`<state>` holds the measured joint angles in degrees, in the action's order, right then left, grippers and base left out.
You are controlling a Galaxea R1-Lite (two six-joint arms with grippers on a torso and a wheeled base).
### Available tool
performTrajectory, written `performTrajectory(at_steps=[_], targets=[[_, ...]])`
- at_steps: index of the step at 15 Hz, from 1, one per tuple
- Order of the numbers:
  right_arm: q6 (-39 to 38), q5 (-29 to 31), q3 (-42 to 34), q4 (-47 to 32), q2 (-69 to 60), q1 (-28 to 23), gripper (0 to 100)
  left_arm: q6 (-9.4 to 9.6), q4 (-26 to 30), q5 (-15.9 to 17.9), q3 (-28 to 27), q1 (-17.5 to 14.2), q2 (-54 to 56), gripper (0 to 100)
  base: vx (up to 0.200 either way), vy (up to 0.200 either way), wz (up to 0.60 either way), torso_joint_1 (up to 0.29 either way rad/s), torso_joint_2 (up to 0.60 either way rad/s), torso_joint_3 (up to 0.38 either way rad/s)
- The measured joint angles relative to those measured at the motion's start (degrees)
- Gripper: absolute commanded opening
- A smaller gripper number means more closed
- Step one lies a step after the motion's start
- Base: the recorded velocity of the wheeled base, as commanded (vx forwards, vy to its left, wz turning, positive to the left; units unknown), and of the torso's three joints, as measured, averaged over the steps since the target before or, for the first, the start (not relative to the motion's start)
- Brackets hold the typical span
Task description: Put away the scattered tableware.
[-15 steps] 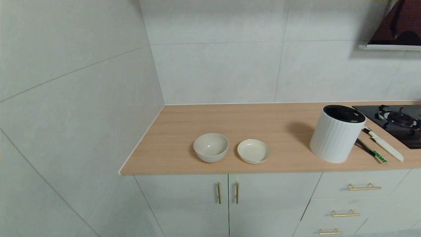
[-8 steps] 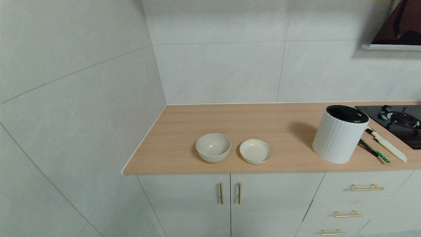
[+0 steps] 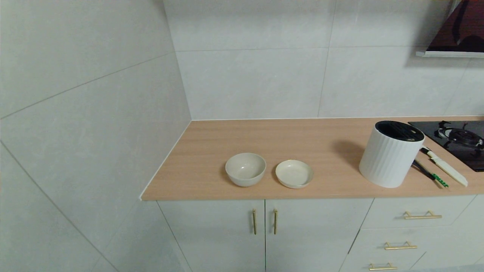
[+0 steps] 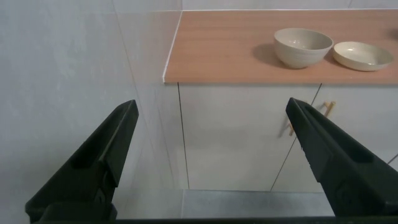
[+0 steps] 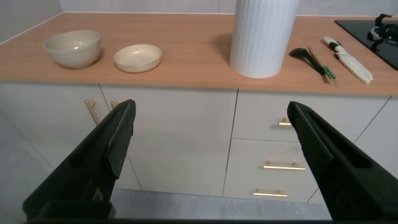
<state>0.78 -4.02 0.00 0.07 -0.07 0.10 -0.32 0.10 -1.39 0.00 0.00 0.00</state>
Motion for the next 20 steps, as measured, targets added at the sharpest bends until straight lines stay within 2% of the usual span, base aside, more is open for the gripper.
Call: performTrajectory(at_steps=[9,20], targets=[[-0.02,0.01,0.0,0.0,0.0,-0.02,100,0.0,0.0,0.0,0.0,0.0,0.0,100,0.0,0.0,0.0,-0.147,0.31,0.169],[-0.02,0.01,0.0,0.0,0.0,-0.02,100,0.0,0.0,0.0,0.0,0.0,0.0,100,0.0,0.0,0.0,-0.235,0.53,0.294]])
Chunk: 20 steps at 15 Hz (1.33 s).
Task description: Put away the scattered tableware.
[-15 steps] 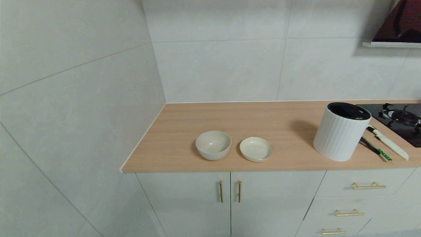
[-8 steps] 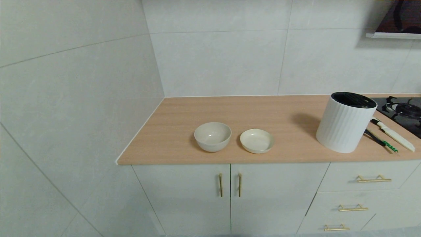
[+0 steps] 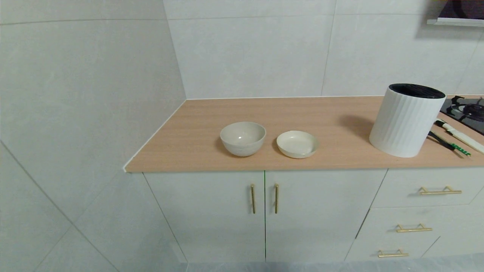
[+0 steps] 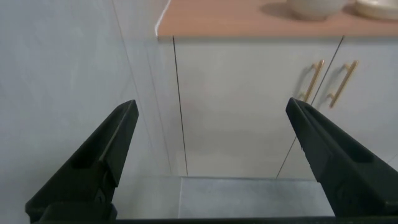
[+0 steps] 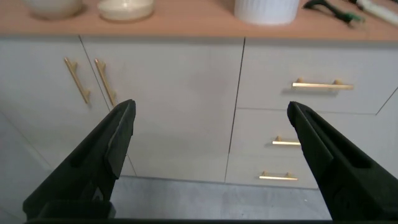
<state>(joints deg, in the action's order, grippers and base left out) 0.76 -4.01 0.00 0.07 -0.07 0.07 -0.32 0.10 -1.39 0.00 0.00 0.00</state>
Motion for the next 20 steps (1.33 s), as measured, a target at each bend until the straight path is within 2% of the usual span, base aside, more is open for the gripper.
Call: performTrajectory(at_steps=[11,20], targets=[[0.02,-0.01,0.0,0.0,0.0,0.0,100,0.0,0.0,0.02,0.0,0.0,0.0,100,0.0,0.0,0.0,-0.196,0.49,0.292],[0.02,0.0,0.0,0.0,0.0,0.0,100,-0.01,-0.02,0.0,0.0,0.0,0.0,100,0.0,0.0,0.0,-0.125,0.44,0.304]])
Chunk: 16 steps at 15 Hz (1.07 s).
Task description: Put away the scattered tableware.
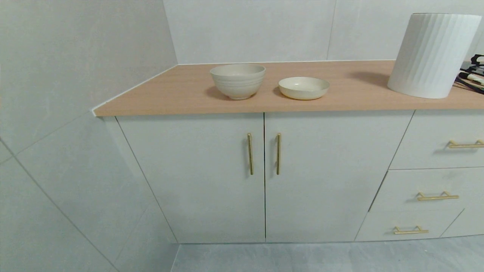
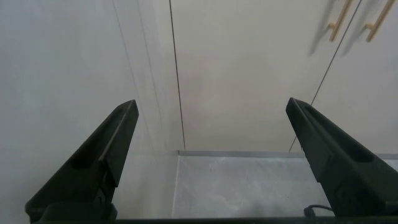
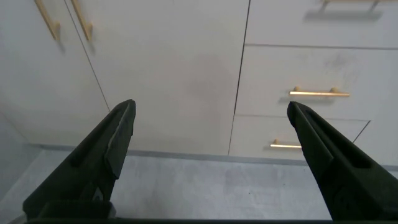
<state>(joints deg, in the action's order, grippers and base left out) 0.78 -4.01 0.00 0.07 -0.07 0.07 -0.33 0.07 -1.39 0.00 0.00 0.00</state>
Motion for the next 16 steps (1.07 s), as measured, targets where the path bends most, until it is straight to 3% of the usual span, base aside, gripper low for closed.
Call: performTrajectory(at_steps=[16], targets=[[-0.05,-0.01,0.0,-0.02,0.0,0.0,100,0.0,0.02,0.0,0.0,0.0,0.0,100,0.0,0.0,0.0,-0.005,0.02,0.013]])
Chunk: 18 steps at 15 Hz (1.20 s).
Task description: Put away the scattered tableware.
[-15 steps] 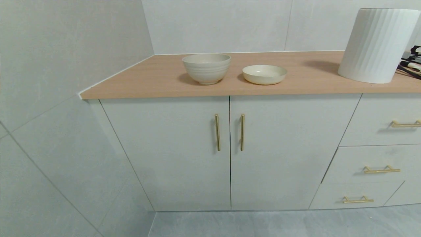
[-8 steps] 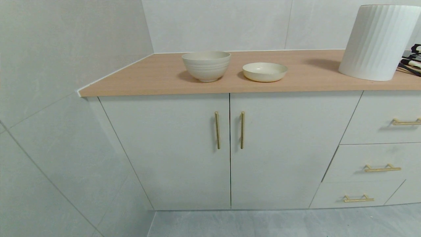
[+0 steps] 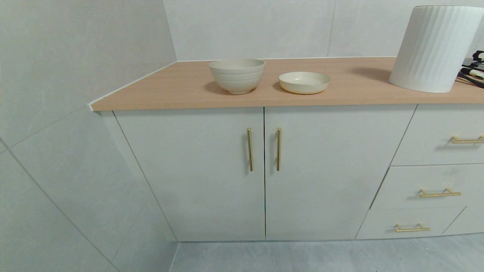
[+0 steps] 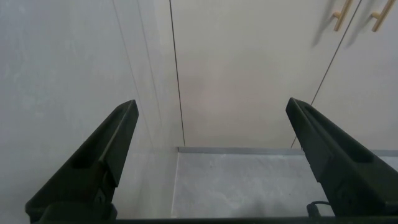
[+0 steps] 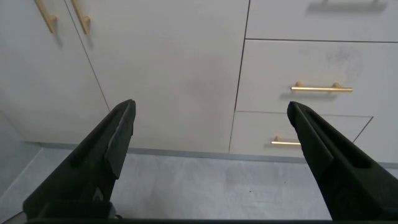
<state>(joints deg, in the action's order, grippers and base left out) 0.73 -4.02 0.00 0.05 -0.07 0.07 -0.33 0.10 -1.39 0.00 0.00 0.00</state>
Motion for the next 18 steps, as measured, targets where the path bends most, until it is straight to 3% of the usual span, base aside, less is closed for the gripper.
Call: performTrajectory(at_steps=[5,9,14,18], targets=[[-0.16,0.0,0.33,0.22,0.0,0.0,100,0.01,0.0,0.0,0.0,0.0,0.0,100,0.0,0.0,0.0,0.0,0.0,0.0],[-1.93,-3.83,9.12,0.16,3.62,0.98,100,0.0,0.0,0.0,0.0,0.0,0.0,100,0.0,0.0,0.0,0.0,0.0,0.0],[-2.86,-13.68,21.32,-0.02,27.88,4.69,100,0.11,-0.05,0.0,0.0,0.0,0.0,100,0.0,0.0,0.0,0.0,0.0,0.0],[-4.74,-15.82,26.34,1.91,43.01,12.04,100,0.15,-0.05,0.0,0.0,0.0,0.0,100,0.0,0.0,0.0,0.0,0.0,0.0]])
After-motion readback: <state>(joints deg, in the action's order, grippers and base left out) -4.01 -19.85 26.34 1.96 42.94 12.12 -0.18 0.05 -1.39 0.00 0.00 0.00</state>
